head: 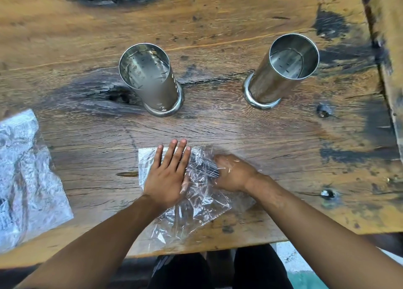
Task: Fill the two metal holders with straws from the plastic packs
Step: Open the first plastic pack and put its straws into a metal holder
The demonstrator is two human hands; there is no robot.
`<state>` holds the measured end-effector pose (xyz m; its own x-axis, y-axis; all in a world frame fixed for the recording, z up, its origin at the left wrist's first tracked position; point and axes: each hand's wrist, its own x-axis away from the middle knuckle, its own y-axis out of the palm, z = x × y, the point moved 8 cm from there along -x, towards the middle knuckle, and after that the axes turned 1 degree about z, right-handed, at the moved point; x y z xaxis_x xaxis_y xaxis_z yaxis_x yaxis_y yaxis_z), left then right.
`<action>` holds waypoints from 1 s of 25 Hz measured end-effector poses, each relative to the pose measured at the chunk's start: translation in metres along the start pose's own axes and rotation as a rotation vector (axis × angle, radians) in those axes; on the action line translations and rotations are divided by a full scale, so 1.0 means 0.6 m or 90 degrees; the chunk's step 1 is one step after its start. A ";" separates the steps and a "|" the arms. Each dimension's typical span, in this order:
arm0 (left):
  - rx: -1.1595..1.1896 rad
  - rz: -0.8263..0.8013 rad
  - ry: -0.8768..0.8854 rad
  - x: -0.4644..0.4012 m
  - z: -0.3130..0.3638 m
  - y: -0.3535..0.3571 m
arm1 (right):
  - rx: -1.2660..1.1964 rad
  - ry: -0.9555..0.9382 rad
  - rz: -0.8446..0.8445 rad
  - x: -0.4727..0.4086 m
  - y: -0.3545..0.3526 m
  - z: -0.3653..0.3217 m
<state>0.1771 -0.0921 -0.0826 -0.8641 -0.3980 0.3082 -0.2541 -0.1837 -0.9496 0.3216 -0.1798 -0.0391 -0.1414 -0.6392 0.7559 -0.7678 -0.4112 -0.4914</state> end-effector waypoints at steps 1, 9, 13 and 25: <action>0.007 0.007 0.000 0.000 0.000 -0.002 | 0.009 0.011 -0.017 0.009 0.000 0.005; 0.041 -0.023 -0.027 -0.005 0.002 -0.009 | -0.213 0.036 -0.133 0.109 0.028 0.129; 0.078 -0.044 0.002 0.000 0.000 -0.021 | -0.338 0.041 -0.155 0.141 0.027 0.177; 0.099 0.019 -0.205 0.047 -0.037 -0.058 | -0.776 0.116 0.311 0.156 -0.091 0.199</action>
<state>0.1520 -0.0772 -0.0423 -0.6821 -0.6639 0.3064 -0.1403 -0.2924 -0.9459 0.4248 -0.2948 0.0065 -0.5693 -0.4185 0.7077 -0.6669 0.7384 -0.0999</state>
